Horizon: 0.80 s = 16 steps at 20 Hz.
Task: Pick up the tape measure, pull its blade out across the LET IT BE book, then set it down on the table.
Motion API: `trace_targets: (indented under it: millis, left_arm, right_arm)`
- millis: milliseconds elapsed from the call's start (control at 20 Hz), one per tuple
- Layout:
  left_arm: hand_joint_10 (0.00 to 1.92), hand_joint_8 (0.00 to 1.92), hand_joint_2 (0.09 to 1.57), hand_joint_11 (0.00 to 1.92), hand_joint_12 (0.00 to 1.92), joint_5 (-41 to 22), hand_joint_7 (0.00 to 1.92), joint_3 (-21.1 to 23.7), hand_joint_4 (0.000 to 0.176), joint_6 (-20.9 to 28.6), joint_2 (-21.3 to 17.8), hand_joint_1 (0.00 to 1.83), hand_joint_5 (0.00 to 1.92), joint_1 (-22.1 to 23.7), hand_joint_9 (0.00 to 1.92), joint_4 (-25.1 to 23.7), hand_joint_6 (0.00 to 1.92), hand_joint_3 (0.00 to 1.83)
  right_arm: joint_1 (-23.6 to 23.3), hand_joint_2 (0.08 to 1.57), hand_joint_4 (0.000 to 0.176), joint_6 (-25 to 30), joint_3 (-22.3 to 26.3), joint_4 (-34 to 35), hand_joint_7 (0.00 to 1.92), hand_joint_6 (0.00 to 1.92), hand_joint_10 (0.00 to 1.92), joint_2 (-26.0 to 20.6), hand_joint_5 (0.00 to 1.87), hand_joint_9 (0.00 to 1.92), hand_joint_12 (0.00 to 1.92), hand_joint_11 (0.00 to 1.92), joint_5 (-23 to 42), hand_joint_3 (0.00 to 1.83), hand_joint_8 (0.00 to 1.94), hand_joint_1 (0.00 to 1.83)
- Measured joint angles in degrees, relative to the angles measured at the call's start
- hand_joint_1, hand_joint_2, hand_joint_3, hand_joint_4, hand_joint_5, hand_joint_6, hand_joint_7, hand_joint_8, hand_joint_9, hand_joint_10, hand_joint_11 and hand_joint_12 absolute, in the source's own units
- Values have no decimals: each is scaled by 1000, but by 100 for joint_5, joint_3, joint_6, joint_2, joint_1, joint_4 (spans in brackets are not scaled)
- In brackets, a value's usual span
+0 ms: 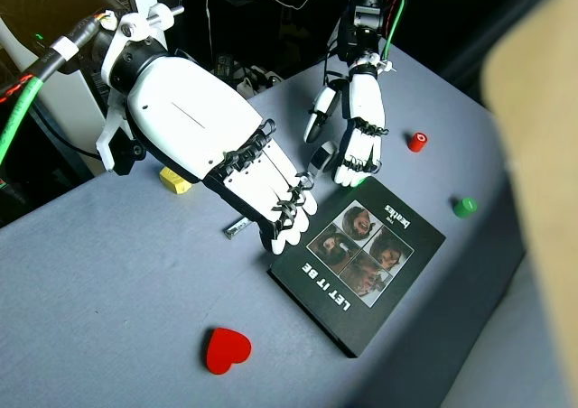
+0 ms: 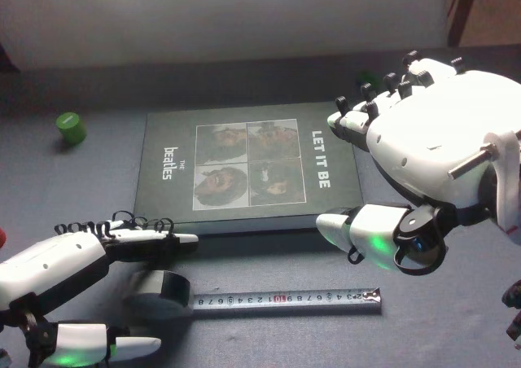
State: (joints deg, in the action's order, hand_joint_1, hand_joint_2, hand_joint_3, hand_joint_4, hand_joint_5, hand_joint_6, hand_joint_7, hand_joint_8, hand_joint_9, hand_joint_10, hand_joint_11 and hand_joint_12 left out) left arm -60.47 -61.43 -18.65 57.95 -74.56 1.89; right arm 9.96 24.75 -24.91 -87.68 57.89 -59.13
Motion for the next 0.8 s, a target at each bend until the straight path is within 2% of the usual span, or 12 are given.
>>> trace_targets:
  millis: [50, 100, 150, 200, 250, 550, 650, 800]
  left_arm:
    - [10, 5, 1040, 218, 823, 11, 524, -11, 0, -39, 7, 1113, 509, 0, 475, 2, 6, 1]
    - [35, 14, 1057, 434, 846, 20, 780, -37, 0, -44, 13, 1195, 776, 0, 732, 4, 18, 1]
    - [35, 14, 1057, 434, 846, 33, 780, -48, 0, -46, 17, 1195, 776, 0, 732, 11, 18, 1]
    - [986, 751, 1078, 787, 938, -2, 1096, -70, 0, -63, 20, 1355, 1016, 0, 952, 31, 654, 1]
    - [1191, 846, 1077, 890, 1007, -72, 1064, -70, 0, -74, 17, 1382, 1096, 2, 959, 48, 524, 0]
    - [1243, 926, 1084, 953, 1064, -136, 984, -68, 0, -72, 20, 1384, 1122, 63, 978, -2, 504, 0]
    - [1240, 886, 1079, 950, 1057, 13, 1009, 22, 0, -63, -2, 1386, 1120, 190, 979, -15, 514, 0]
    - [1220, 837, 1075, 958, 1030, 308, 1037, 227, 0, -48, -249, 1387, 1090, 527, 989, -221, 575, 1]
  right_arm:
    - [0, 1142, 13, 0, 0, 0, 343, 3, 7, 0, 276, 327, 921, 0, -4, 0, 5, 201]
    - [0, 1142, 13, 0, -2, 0, 346, 2, 5, 0, 276, 326, 912, 0, -2, 0, 4, 202]
    - [0, 1142, 13, 0, 0, 0, 346, 2, 5, 0, 276, 326, 912, 0, -2, 0, 4, 202]
    - [0, 1142, 13, 0, 0, 0, 341, 3, 0, 0, 279, 316, 907, 0, 0, 0, 1, 202]
    - [0, 1142, 13, 0, 0, -2, 344, 3, 2, 0, 279, 321, 905, 0, 4, 0, 2, 202]
    - [0, 1150, 12, -4, 17, 0, 337, 5, 1, 0, 293, 315, 887, 0, 22, 2, 0, 208]
    - [0, 1151, 12, -4, 22, -2, 337, 6, 3, 0, 299, 320, 891, 0, 37, 1, 0, 208]
    - [-2, 1151, 12, -52, 22, -7, 337, 5, 3, -2, 299, 321, 889, 0, 66, 1, 0, 208]
